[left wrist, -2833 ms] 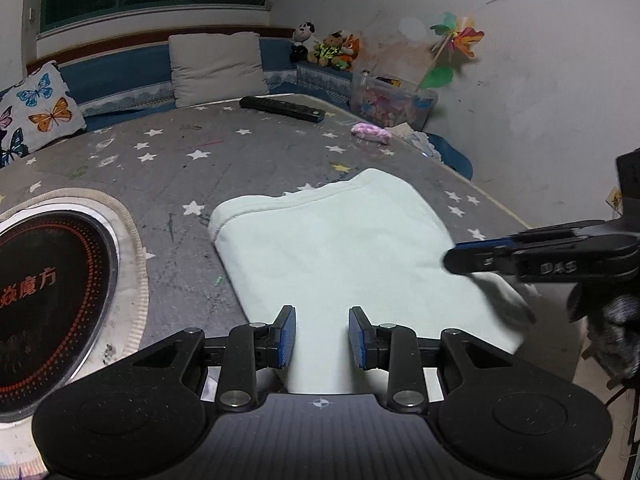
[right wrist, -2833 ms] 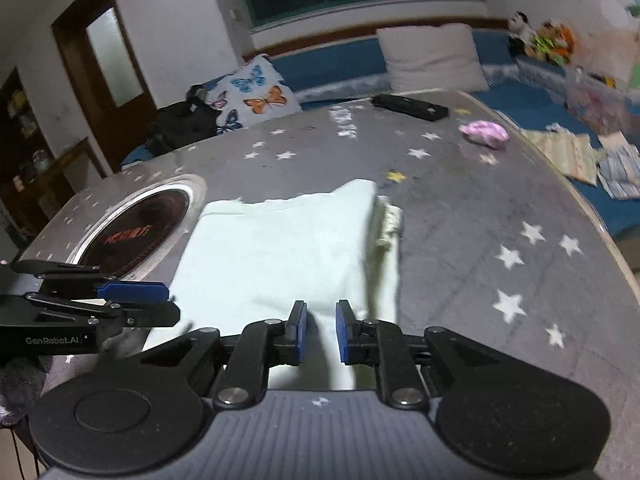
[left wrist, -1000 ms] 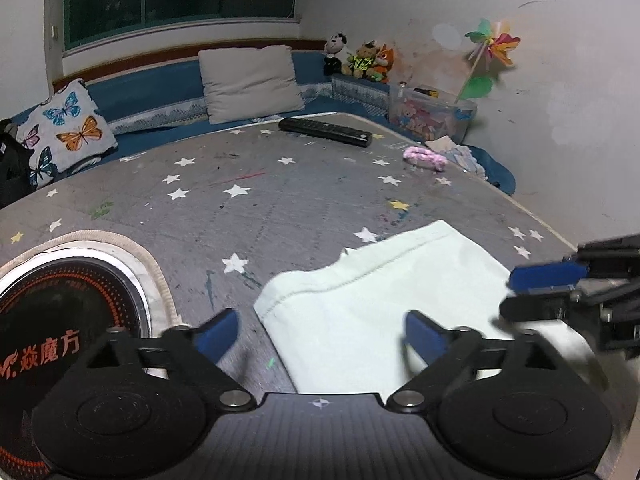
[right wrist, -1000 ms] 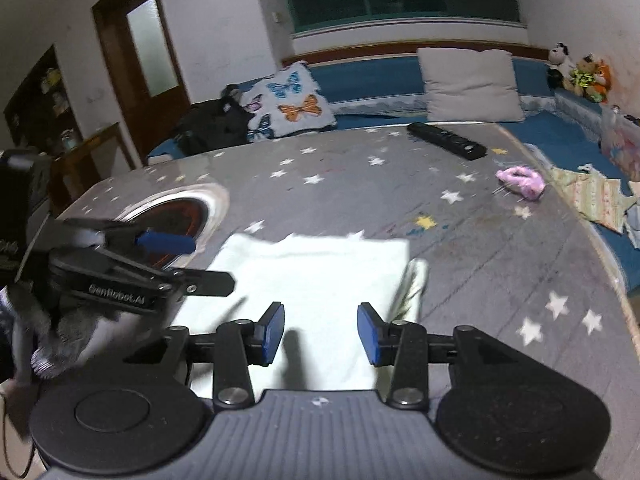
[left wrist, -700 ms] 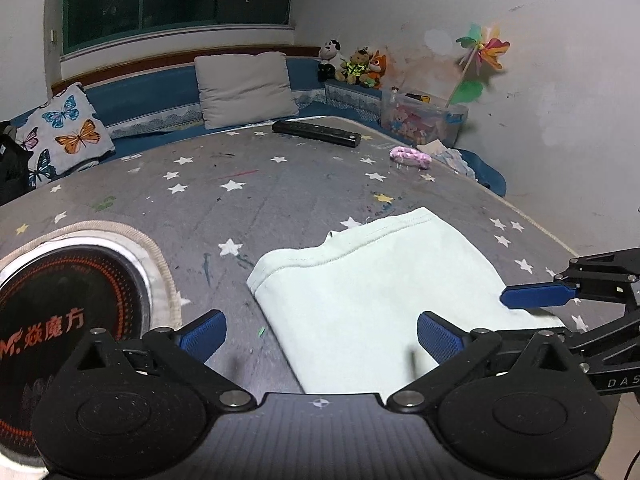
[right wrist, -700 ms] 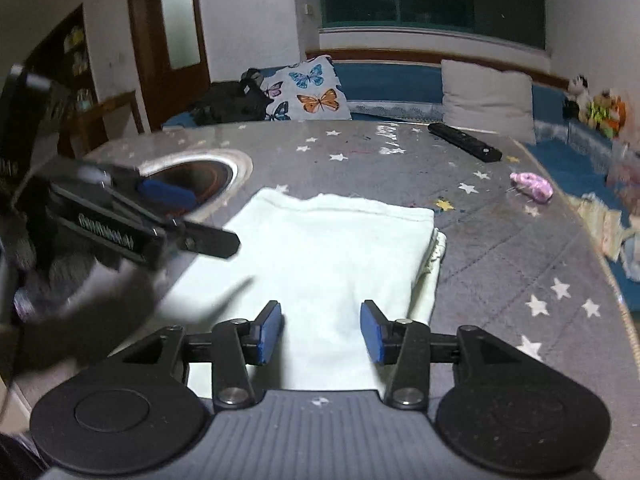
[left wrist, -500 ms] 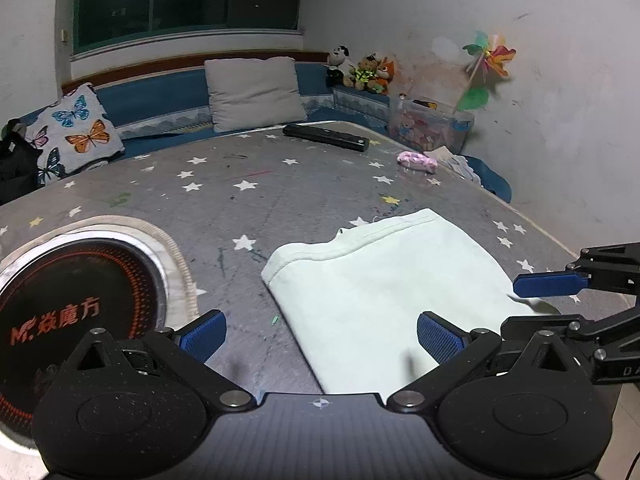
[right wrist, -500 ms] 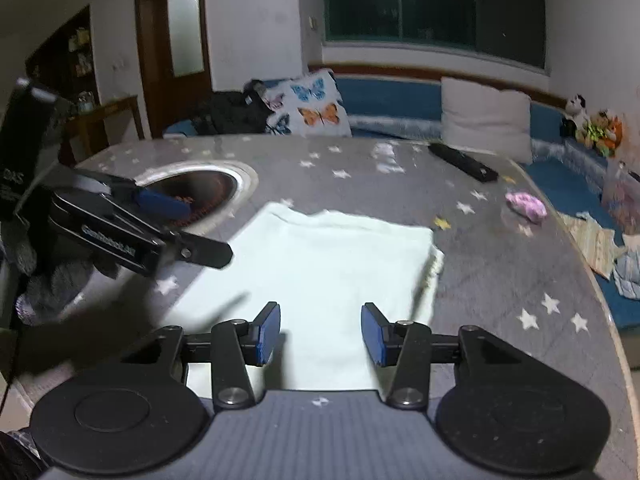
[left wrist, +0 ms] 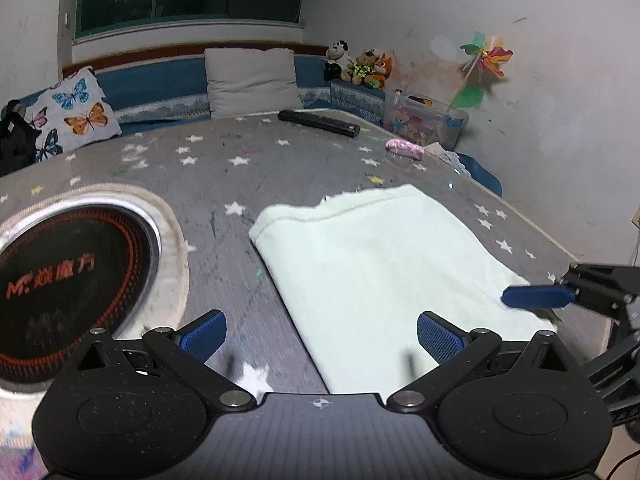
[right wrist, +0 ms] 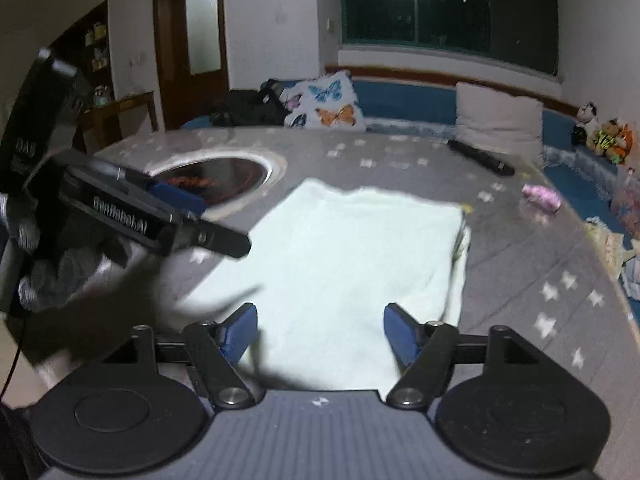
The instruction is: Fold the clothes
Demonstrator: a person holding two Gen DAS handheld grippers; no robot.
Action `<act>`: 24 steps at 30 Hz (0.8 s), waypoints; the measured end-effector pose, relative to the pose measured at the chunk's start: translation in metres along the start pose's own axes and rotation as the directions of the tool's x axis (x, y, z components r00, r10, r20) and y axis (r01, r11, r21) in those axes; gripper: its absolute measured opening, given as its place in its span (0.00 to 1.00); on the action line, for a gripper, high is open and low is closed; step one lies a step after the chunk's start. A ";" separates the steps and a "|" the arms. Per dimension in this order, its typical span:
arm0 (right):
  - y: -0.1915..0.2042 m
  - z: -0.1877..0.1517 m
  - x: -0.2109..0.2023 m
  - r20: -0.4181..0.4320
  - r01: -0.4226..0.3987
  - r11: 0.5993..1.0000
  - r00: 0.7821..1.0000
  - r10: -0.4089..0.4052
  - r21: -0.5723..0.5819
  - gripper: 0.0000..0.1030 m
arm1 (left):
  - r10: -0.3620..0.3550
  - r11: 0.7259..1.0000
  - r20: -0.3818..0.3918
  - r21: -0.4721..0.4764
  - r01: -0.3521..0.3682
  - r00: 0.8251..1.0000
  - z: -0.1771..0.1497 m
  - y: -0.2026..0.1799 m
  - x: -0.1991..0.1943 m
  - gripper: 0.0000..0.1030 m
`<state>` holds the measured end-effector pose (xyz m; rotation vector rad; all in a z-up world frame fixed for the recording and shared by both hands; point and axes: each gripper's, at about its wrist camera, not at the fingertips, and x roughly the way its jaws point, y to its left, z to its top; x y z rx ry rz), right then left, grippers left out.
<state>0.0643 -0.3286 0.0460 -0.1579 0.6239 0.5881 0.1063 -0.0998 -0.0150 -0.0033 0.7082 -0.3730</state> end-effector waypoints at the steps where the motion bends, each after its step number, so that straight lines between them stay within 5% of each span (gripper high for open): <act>1: 0.001 -0.003 0.000 -0.005 0.006 1.000 1.000 -0.006 -0.003 0.70 | 0.001 1.000 -0.005 0.000 -0.001 1.000 -0.002 -0.001 0.000 1.00; 5: 0.005 -0.003 -0.017 0.028 0.001 1.000 1.000 -0.002 0.008 0.80 | 0.005 1.000 -0.011 -0.003 -0.005 1.000 -0.008 0.000 -0.004 1.00; 13: -0.001 -0.021 -0.023 0.016 0.002 0.998 1.000 -0.003 0.065 0.81 | 0.004 1.000 -0.026 -0.009 -0.004 1.000 -0.014 -0.003 -0.006 1.00; 19: -0.001 -0.017 -0.030 0.045 -0.014 0.997 0.999 0.011 0.070 0.97 | 0.006 1.000 -0.038 -0.008 -0.006 0.999 -0.017 -0.006 -0.004 1.00; 24: -0.003 -0.020 -0.025 0.036 -0.028 0.996 0.999 0.025 0.083 0.98 | 0.011 1.000 -0.044 -0.013 -0.012 0.999 -0.019 -0.005 -0.003 1.00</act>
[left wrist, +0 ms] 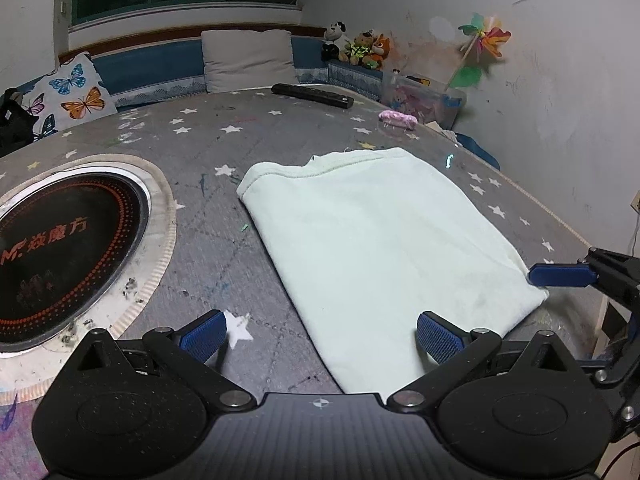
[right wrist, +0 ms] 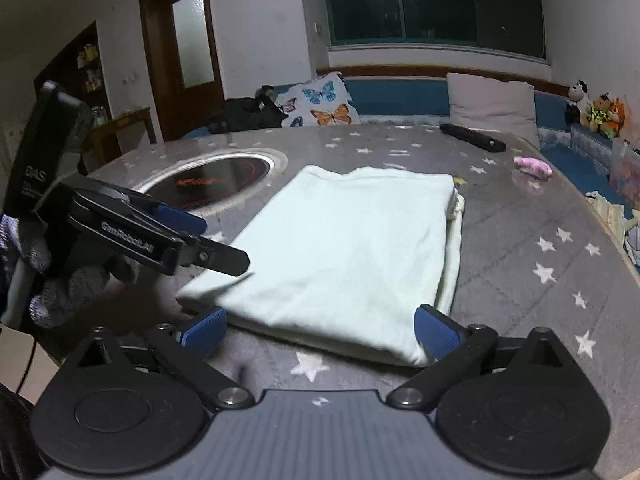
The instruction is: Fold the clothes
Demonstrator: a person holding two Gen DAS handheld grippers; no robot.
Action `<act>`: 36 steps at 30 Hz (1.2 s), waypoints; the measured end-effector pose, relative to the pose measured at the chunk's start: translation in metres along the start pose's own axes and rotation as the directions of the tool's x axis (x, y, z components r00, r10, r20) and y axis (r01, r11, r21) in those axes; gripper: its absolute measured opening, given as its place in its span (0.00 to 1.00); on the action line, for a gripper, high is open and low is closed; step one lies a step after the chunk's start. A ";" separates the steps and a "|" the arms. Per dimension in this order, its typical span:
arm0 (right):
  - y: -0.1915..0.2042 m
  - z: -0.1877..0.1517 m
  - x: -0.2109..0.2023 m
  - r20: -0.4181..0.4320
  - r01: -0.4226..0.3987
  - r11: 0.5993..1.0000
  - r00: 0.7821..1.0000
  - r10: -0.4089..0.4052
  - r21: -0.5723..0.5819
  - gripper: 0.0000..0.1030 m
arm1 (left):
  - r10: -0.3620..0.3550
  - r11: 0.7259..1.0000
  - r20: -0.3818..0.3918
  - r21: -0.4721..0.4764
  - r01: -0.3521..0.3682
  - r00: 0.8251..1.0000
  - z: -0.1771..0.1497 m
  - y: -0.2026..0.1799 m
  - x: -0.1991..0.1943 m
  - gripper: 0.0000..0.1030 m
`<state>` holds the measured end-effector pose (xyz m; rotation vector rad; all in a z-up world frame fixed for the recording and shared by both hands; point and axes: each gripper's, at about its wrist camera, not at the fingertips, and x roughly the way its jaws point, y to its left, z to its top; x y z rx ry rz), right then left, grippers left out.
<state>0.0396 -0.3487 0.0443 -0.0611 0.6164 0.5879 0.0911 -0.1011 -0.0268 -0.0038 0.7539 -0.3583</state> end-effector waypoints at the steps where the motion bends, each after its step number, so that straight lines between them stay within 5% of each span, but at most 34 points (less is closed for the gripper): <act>1: 0.000 0.001 -0.002 0.007 -0.004 1.000 1.000 0.004 0.000 0.99 | 0.001 1.000 -0.001 -0.001 -0.001 1.000 0.000 0.000 0.000 1.00; 11: -0.022 0.029 0.004 0.073 0.040 0.997 0.996 -0.044 0.062 1.00 | 0.017 1.000 -0.009 -0.013 -0.017 1.000 -0.004 0.004 0.001 1.00; 16: -0.027 0.045 0.020 0.096 -0.027 0.996 0.995 0.018 0.088 1.00 | 0.022 1.000 -0.010 -0.014 -0.022 1.000 -0.006 0.006 0.000 1.00; 21: -0.029 0.051 0.048 0.050 -0.077 0.992 0.996 0.072 0.101 1.00 | 0.022 1.000 -0.008 -0.012 -0.022 1.000 -0.007 0.006 0.000 1.00; 27: -0.040 0.040 0.067 -0.027 -0.043 0.986 0.998 0.048 0.162 1.00 | 0.022 1.000 -0.001 0.001 -0.022 1.000 -0.008 0.006 0.000 1.00; 36: -0.043 0.065 0.056 0.052 -0.072 0.981 0.997 0.064 0.182 1.00 | 0.026 1.000 0.001 0.004 -0.026 1.000 -0.008 0.005 0.000 1.00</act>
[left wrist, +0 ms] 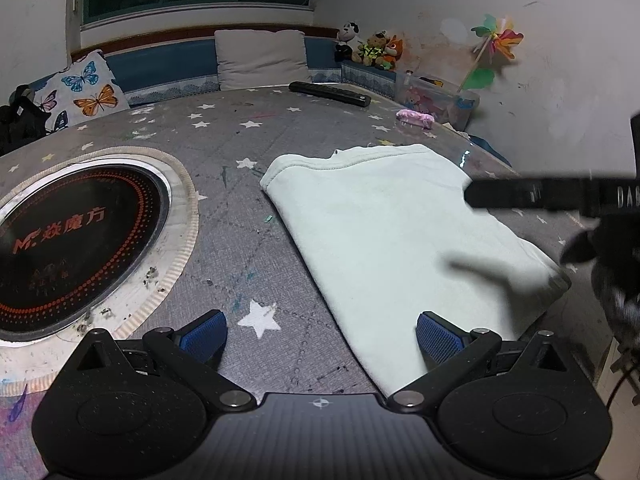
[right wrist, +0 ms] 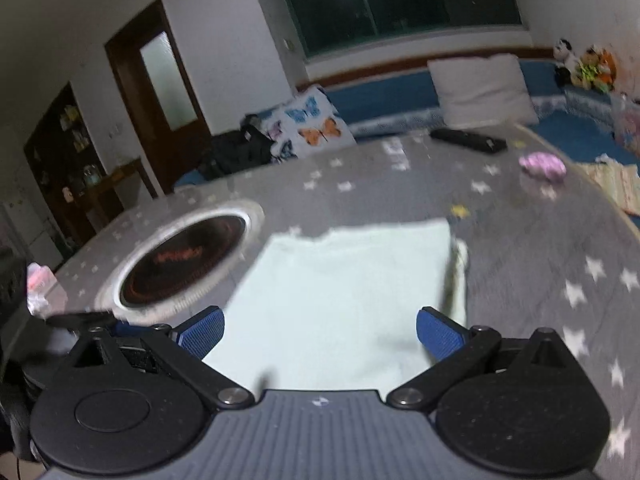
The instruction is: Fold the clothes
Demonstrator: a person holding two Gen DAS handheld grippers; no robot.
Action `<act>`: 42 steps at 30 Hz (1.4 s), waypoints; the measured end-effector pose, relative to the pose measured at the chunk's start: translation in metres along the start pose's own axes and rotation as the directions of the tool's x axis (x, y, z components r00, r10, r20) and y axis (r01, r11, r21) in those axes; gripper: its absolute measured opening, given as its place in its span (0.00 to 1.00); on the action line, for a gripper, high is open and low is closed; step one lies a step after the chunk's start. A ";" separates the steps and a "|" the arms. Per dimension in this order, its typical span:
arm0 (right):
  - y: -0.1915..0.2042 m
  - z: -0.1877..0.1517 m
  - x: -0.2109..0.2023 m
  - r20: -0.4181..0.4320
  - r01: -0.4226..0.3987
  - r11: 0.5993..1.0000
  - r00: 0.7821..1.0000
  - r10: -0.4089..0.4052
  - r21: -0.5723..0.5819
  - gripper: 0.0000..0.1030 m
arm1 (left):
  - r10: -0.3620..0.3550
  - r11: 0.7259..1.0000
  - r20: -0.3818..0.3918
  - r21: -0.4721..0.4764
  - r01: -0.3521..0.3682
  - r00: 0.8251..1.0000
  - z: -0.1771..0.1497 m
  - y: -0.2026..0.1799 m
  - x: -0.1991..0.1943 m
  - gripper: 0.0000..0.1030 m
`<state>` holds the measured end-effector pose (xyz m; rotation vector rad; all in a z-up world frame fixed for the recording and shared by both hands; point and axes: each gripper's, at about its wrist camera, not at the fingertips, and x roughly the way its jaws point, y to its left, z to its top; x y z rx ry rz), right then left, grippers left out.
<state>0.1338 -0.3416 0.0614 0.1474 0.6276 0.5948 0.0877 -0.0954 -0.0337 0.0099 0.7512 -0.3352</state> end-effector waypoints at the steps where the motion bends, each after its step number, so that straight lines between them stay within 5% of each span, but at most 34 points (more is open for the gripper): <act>1: 0.002 0.004 0.003 0.004 -0.004 1.000 1.000 0.004 -0.007 1.00 | 0.000 1.000 0.000 0.000 0.000 1.000 0.000 0.000 0.000 1.00; 8: -0.005 0.008 0.038 -0.073 -0.021 1.000 0.997 0.023 0.019 1.00 | -0.004 1.000 0.002 -0.001 0.004 1.000 0.000 0.001 0.000 1.00; 42: -0.034 0.041 0.059 -0.079 0.024 0.994 0.997 -0.016 0.104 1.00 | -0.011 1.000 0.006 0.000 0.011 1.000 0.000 0.002 0.000 1.00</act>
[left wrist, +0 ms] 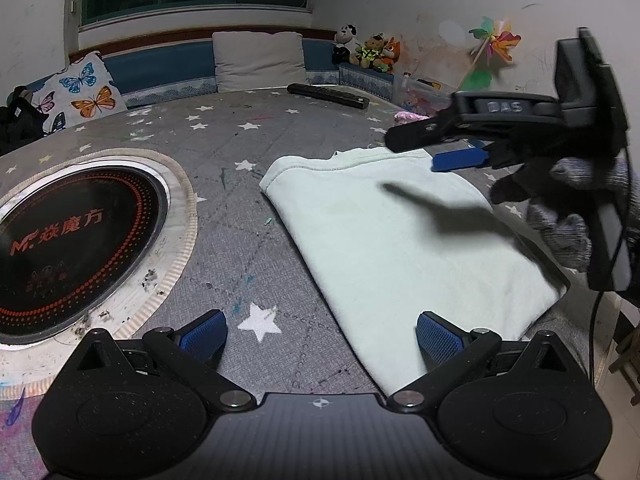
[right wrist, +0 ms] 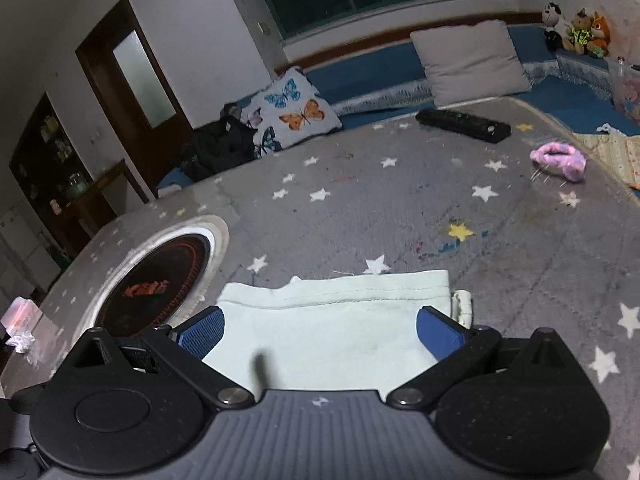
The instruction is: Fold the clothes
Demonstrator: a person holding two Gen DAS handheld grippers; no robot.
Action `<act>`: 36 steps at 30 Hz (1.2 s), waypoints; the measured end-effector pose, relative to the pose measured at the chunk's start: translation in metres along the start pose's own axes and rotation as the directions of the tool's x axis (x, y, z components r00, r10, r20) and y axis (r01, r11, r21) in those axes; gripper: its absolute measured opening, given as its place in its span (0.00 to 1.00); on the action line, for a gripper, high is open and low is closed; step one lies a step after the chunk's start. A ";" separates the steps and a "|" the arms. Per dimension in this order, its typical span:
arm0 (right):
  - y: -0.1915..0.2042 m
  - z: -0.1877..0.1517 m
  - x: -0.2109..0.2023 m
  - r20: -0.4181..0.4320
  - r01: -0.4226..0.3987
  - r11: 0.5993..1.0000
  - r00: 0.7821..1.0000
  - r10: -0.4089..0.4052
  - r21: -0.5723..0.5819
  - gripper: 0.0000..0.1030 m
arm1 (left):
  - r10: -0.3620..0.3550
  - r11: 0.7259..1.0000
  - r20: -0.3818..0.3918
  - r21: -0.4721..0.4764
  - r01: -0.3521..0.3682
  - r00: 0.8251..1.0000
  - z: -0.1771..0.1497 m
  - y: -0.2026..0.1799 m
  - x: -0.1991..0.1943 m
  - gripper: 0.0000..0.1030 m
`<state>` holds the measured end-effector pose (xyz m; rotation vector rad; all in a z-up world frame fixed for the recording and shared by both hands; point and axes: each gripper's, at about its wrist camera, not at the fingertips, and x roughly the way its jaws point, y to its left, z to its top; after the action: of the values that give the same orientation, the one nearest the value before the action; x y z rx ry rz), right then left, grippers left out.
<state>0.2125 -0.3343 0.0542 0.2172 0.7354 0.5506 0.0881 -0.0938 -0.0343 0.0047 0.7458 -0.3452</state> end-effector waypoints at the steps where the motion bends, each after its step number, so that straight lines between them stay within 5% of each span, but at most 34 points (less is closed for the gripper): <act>1: 0.000 -0.001 -0.003 0.004 0.008 1.000 1.000 -0.008 0.004 1.00 | 0.000 1.000 -0.001 -0.001 0.000 1.000 0.000 0.000 0.000 1.00; 13: 0.011 -0.050 -0.050 0.005 0.076 0.996 0.997 -0.076 -0.049 1.00 | 0.000 1.000 -0.015 -0.010 0.000 1.000 0.001 -0.002 -0.002 1.00; 26: 0.001 -0.091 -0.083 0.034 0.147 0.989 0.988 -0.148 0.030 1.00 | 0.004 1.000 -0.012 -0.005 -0.004 1.000 0.001 -0.006 -0.010 1.00; 36: -0.004 -0.112 -0.115 0.086 0.354 0.935 0.933 -0.350 -0.023 1.00 | -0.014 1.000 -0.010 0.017 0.014 1.000 0.000 -0.014 -0.011 1.00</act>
<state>0.0669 -0.4006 0.0378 0.0673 0.6649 0.2118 0.0764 -0.1035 -0.0255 0.0174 0.7533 -0.3647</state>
